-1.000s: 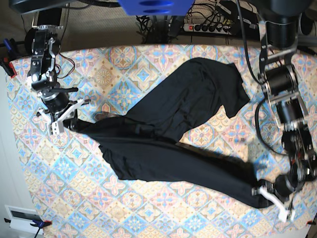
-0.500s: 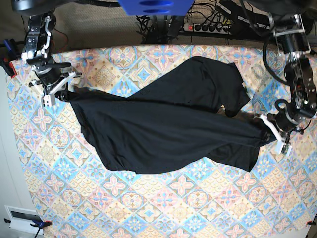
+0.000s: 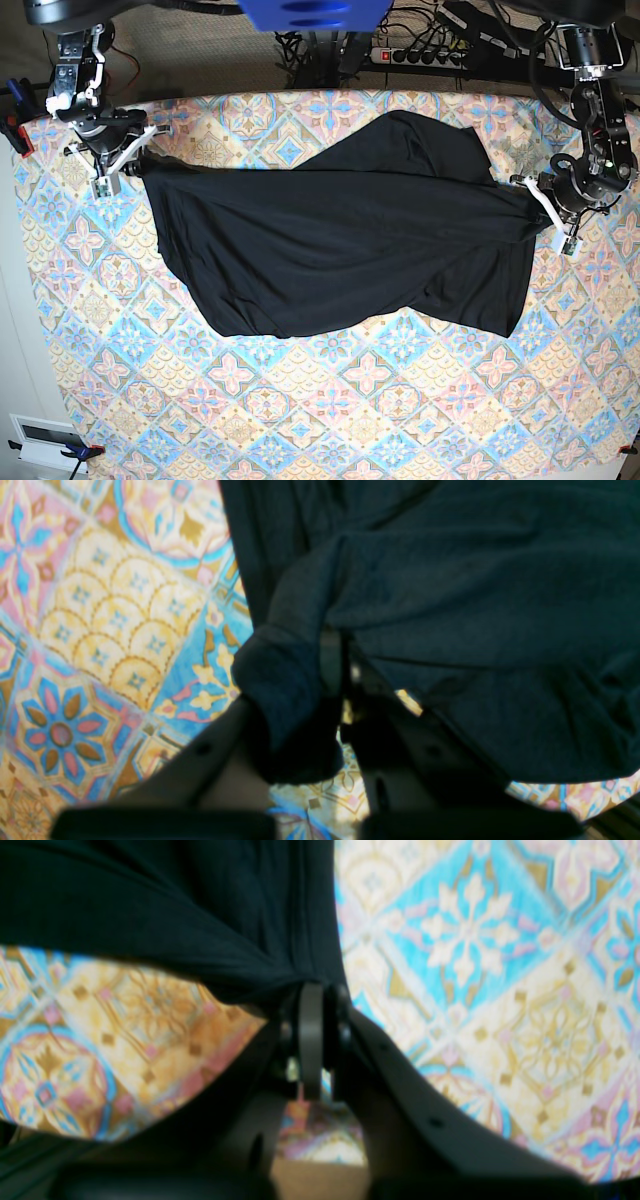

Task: Layout the t-shirt on the table in an organized manner, then fold the t-shirt properly
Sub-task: 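Pull the shirt taut between both grippers and lay it down, then regrasp the shirt edges with both grippers to straighten the body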

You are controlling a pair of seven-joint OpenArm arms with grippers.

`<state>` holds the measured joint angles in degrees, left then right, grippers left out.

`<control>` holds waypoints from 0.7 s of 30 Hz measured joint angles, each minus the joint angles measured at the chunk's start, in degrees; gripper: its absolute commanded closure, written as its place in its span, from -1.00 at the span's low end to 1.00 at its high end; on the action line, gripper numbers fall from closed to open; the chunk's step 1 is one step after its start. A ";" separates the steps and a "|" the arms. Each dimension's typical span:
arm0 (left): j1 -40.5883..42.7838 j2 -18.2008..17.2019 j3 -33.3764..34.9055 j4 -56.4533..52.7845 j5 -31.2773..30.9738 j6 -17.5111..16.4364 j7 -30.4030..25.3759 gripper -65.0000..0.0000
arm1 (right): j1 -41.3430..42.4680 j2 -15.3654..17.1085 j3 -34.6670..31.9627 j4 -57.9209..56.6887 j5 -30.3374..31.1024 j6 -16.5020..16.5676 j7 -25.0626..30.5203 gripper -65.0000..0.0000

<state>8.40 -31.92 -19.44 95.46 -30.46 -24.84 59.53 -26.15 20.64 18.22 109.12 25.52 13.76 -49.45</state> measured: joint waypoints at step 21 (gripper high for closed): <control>-15.50 14.08 -20.50 -1.33 0.17 0.35 5.35 0.28 | 4.39 -0.39 0.35 -0.04 -0.46 -0.22 -1.05 0.58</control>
<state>-7.09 -17.85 -39.94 94.13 -30.28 -24.49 64.88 -21.76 20.25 18.57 109.08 25.06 13.54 -50.50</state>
